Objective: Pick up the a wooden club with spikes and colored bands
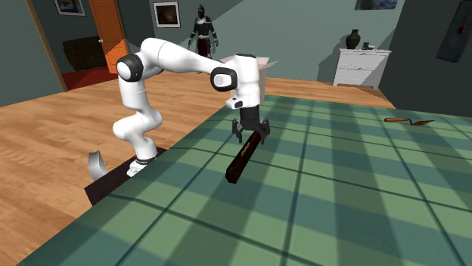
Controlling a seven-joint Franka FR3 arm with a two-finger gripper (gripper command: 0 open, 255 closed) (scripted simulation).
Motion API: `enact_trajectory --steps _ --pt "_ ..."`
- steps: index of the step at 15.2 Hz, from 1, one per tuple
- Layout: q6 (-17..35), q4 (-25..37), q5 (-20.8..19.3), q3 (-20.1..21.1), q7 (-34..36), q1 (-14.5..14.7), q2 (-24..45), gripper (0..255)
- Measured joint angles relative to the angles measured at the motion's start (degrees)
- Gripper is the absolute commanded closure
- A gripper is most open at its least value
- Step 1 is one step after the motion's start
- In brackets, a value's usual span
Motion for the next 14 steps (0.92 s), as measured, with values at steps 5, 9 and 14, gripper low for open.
enact_trajectory --steps 5,9,14 --pt "1.89 -1.74 -0.11 -0.06 0.14 -0.05 0.15 255" --pt "1.97 -1.78 -0.1 -0.06 0.16 -0.05 0.12 255" --pt "1.6 -1.52 -0.04 -0.07 0.06 -0.08 0.04 255"
